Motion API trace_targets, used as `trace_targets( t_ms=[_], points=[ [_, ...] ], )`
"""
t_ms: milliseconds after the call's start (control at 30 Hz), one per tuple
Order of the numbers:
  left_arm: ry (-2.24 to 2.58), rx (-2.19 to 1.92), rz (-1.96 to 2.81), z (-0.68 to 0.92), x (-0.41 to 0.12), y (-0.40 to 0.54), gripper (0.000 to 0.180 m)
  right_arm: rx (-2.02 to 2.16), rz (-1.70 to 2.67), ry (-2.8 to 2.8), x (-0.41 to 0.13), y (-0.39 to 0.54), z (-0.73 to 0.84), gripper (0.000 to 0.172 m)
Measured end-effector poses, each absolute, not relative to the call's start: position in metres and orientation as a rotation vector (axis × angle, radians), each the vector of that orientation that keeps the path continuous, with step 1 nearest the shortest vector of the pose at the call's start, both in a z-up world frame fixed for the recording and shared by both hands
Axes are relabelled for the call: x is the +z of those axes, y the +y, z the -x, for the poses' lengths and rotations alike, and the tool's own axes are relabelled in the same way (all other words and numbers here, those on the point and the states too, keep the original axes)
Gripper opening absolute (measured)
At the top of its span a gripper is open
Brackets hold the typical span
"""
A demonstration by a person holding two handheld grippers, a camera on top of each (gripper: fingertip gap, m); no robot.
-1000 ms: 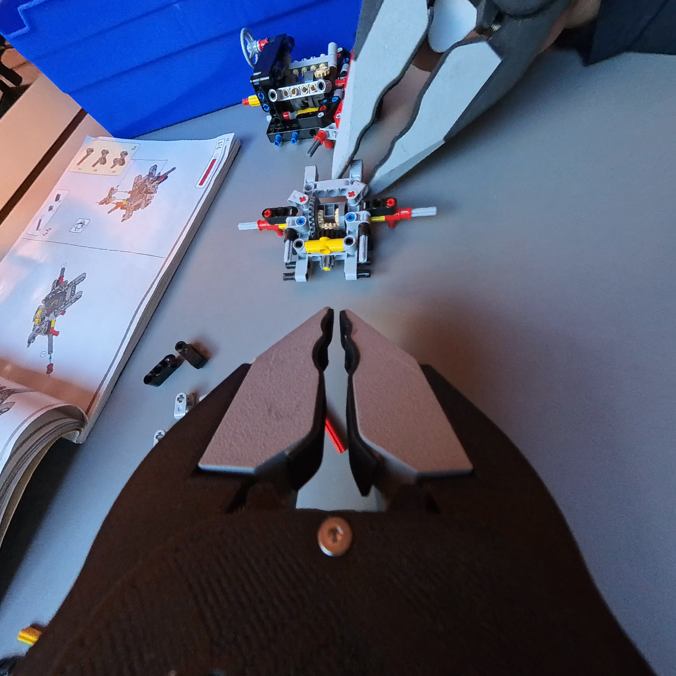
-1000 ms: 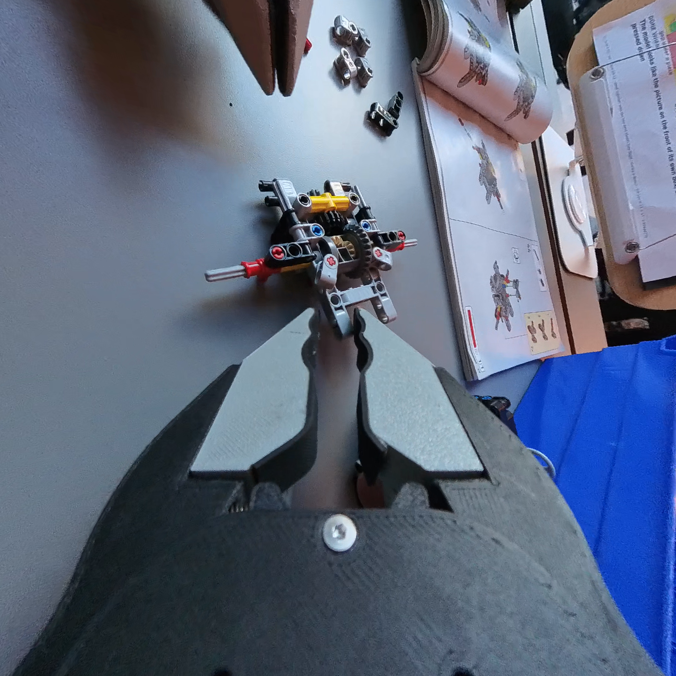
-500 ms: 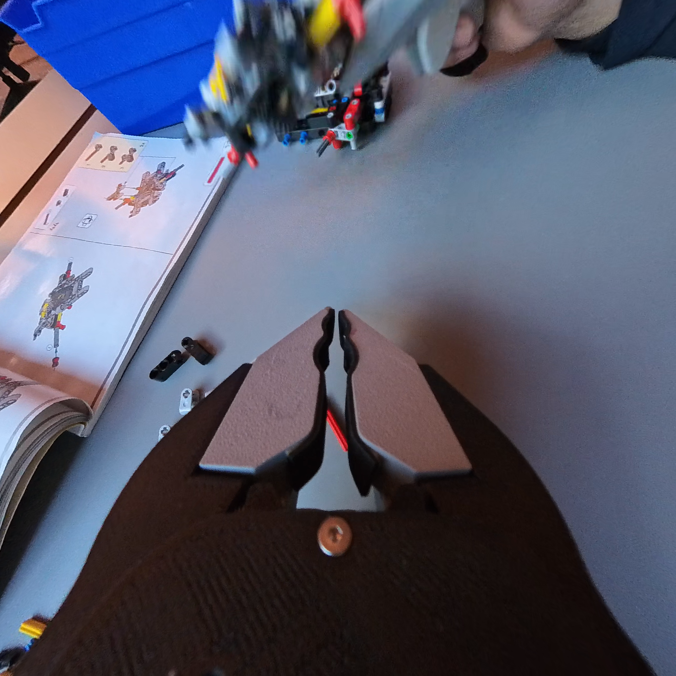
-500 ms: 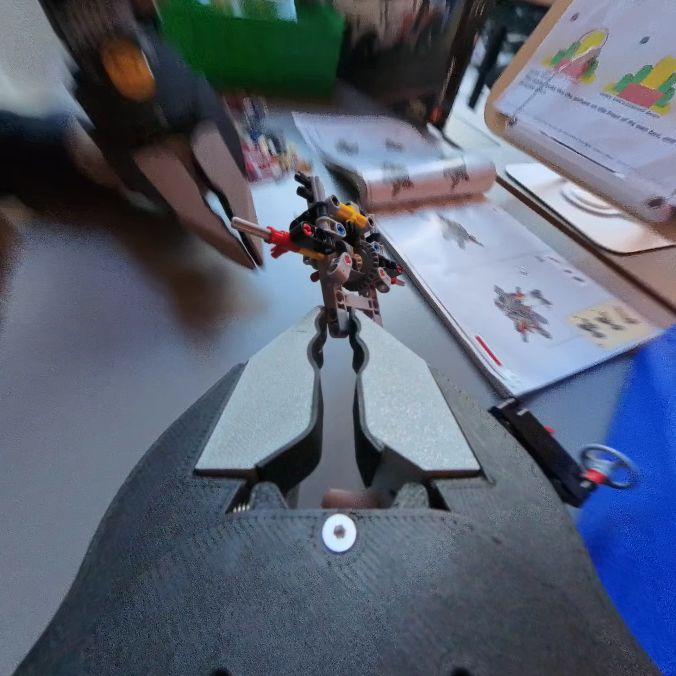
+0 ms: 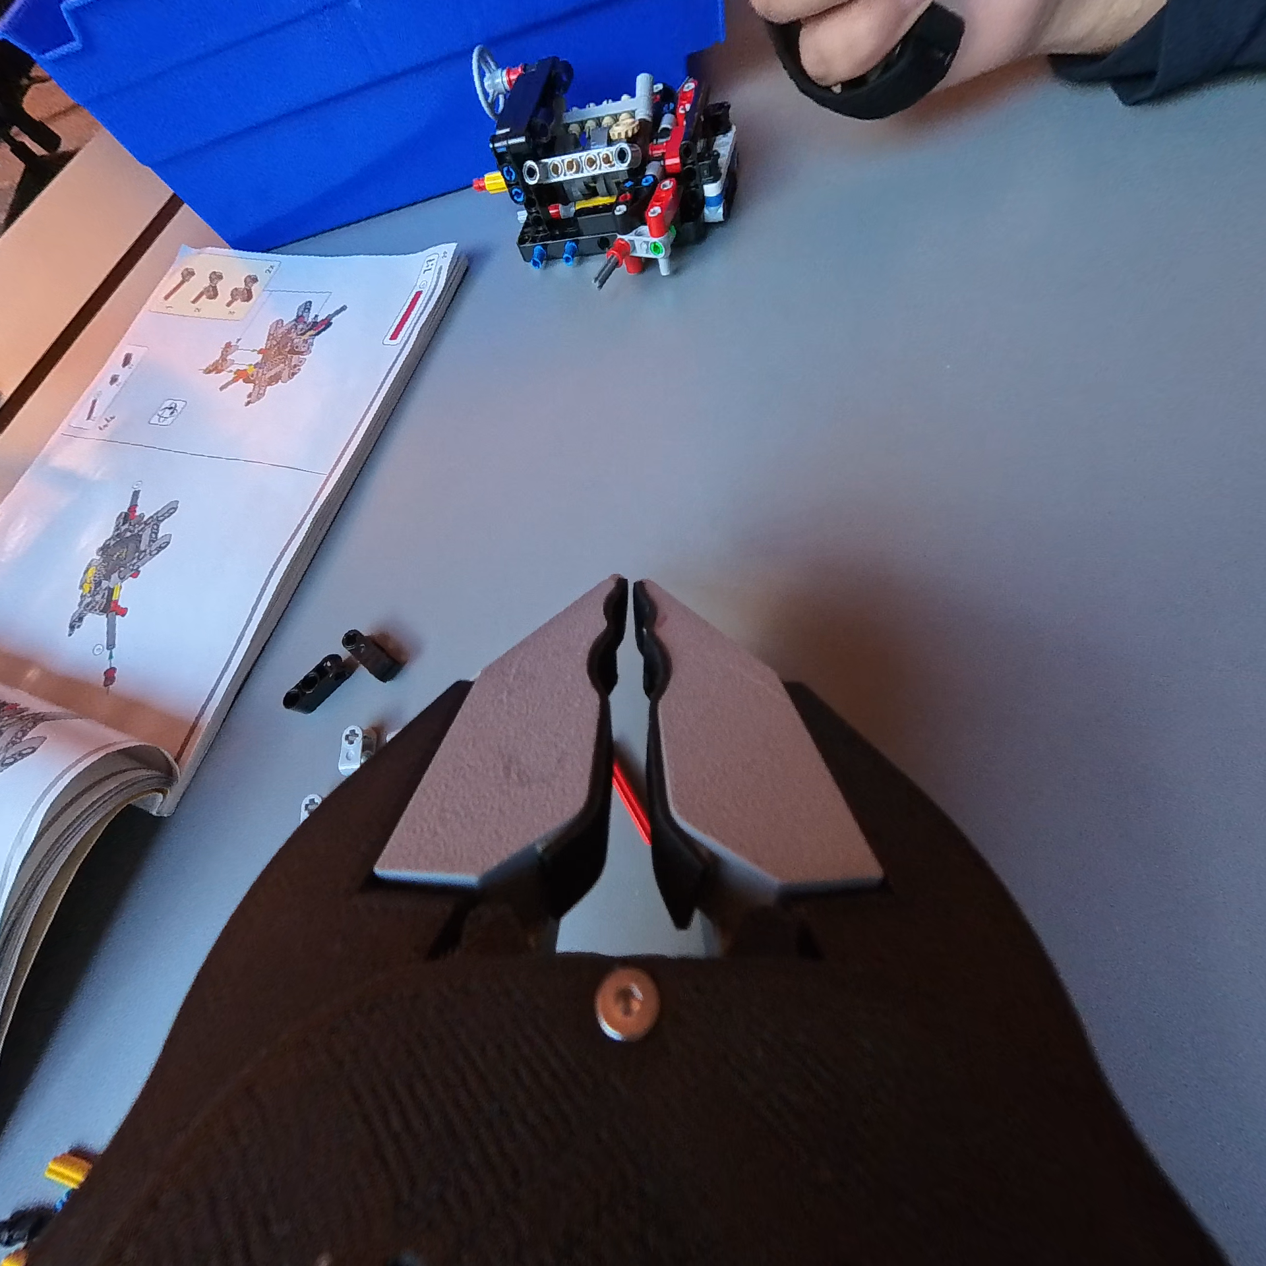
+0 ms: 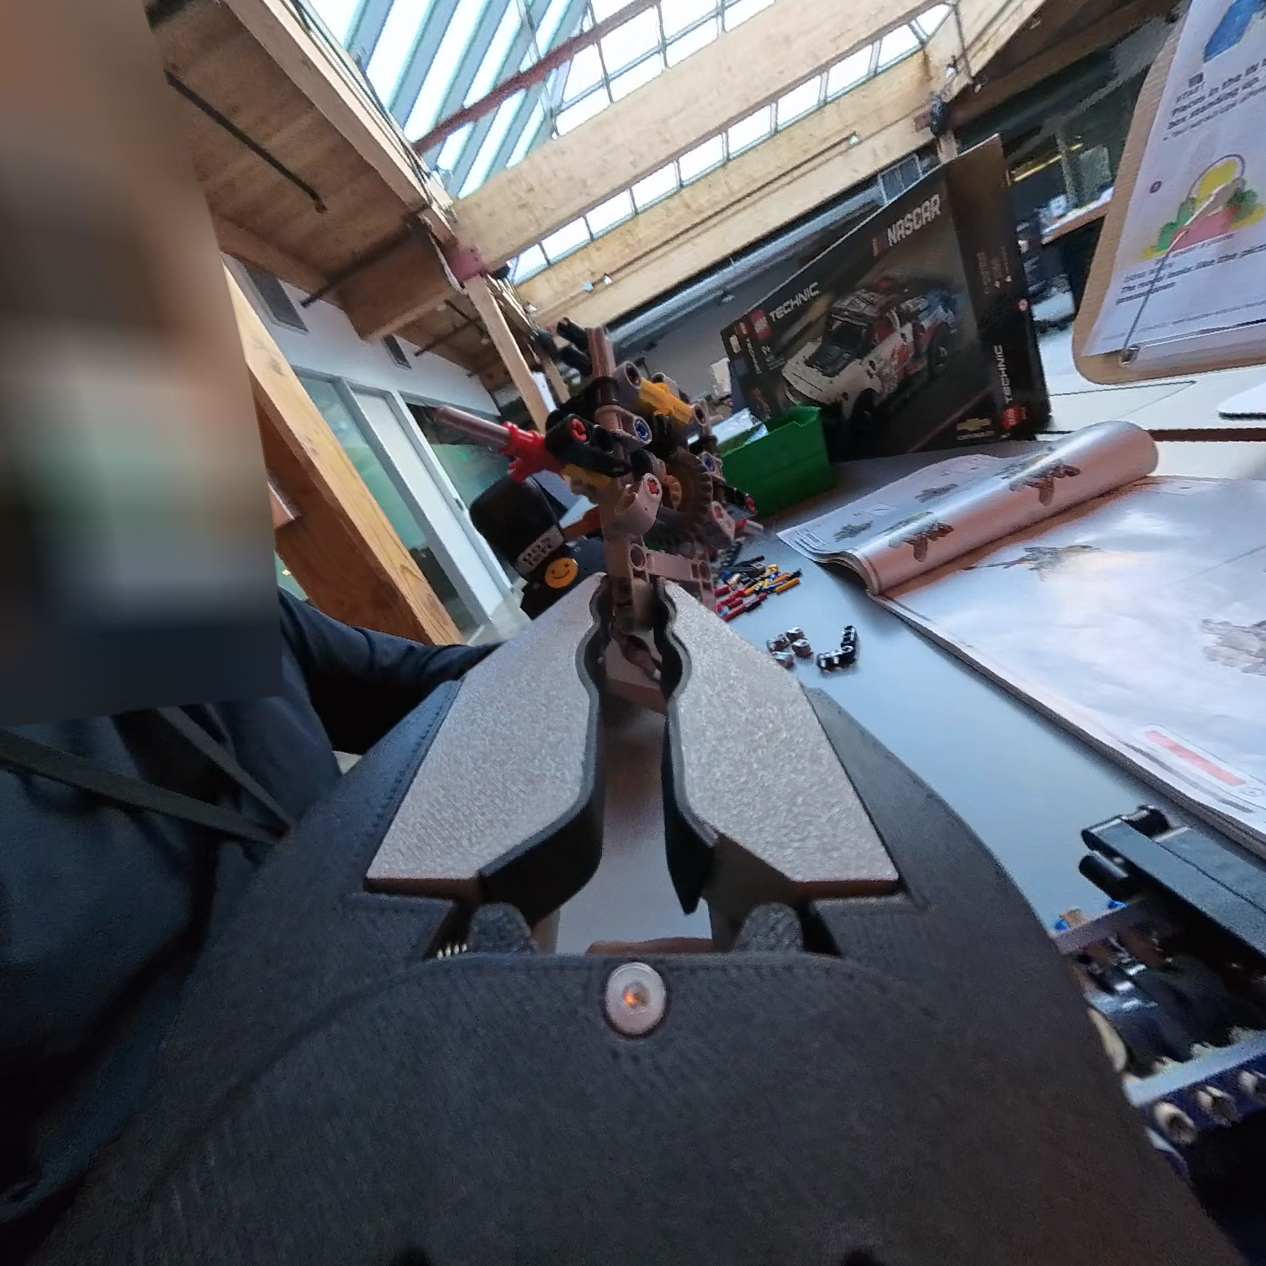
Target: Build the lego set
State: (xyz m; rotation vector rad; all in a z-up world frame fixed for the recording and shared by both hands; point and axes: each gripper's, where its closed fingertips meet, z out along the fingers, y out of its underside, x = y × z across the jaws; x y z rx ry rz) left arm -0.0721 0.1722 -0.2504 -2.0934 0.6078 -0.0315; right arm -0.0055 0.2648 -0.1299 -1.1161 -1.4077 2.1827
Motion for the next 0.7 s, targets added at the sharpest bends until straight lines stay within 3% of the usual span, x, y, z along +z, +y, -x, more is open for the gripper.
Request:
trace_targets(
  t_ms=[467, 700],
  points=[
    [0.615, -0.014, 2.096, 0.073, -0.251, 0.172, 0.0, 2.21, 1.118, -1.343, -0.126, 0.274, 0.005, 0.008],
    [0.63, 0.016, 2.095, 0.073, -0.252, 0.172, 0.0, 1.575, 1.123, -1.502, -0.154, 0.281, 0.017, 0.008]
  ],
)
